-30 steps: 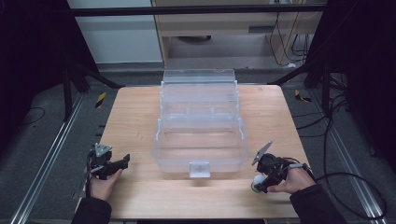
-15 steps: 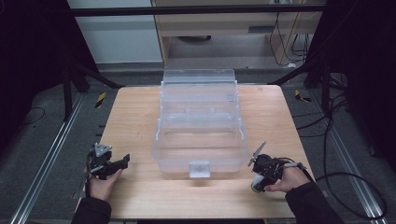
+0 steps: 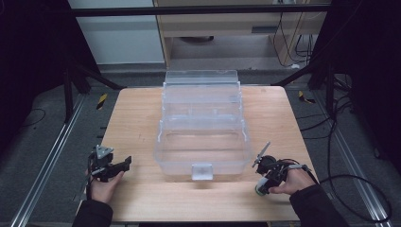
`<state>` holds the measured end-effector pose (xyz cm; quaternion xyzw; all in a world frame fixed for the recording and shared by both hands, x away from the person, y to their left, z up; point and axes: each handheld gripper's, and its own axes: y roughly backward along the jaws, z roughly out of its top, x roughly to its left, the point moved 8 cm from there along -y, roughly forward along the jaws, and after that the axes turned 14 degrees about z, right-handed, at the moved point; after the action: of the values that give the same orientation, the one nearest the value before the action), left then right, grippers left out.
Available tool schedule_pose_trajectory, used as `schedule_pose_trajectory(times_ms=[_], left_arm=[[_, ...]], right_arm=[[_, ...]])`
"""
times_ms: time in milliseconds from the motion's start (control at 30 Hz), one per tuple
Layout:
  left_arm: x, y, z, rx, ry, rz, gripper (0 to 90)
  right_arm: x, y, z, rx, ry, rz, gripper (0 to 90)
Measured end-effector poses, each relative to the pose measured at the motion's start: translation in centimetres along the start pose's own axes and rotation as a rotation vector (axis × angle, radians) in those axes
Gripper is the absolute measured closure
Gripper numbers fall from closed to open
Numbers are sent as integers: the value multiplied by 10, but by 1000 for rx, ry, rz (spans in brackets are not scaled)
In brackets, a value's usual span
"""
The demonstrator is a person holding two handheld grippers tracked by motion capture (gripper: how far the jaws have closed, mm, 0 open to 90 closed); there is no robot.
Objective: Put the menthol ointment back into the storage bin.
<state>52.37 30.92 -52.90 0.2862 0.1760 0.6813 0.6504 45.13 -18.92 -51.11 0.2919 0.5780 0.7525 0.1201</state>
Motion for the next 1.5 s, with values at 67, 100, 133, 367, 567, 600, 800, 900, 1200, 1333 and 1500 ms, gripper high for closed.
schedule_pose_trajectory(times_ms=[67, 100, 133, 367, 567, 600, 800, 900, 1200, 1333, 1500], left_arm=[[0, 0, 0, 0, 0, 0, 241], [0, 0, 0, -1, 0, 1, 240], [0, 0, 0, -1, 0, 0, 241], [0, 0, 0, 1, 1, 1, 241], [-1, 0, 0, 3, -3, 3, 241], [-1, 0, 0, 4, -3, 4, 241], [-1, -1, 0, 5, -2, 6, 242], [0, 0, 0, 4, -1, 7, 242], [0, 0, 1, 2, -6, 5, 244], [0, 0, 0, 3, -7, 5, 244], [0, 0, 0, 3, -4, 6, 244]], right_arm=[[1, 7, 0, -3, 4, -13, 500], [3, 9, 0, -7, 2, -10, 501], [4, 13, 1, -15, 7, -12, 500], [11, 38, 10, -47, -10, -11, 501], [15, 63, 16, -82, -2, -28, 501], [16, 65, 17, -88, -10, -26, 501], [16, 84, 24, -135, -21, -44, 501], [17, 91, 27, -151, -26, -51, 501], [20, 116, 39, -214, -37, -78, 501], [21, 122, 46, -237, -41, -88, 501], [23, 130, 56, -239, -26, -91, 501]])
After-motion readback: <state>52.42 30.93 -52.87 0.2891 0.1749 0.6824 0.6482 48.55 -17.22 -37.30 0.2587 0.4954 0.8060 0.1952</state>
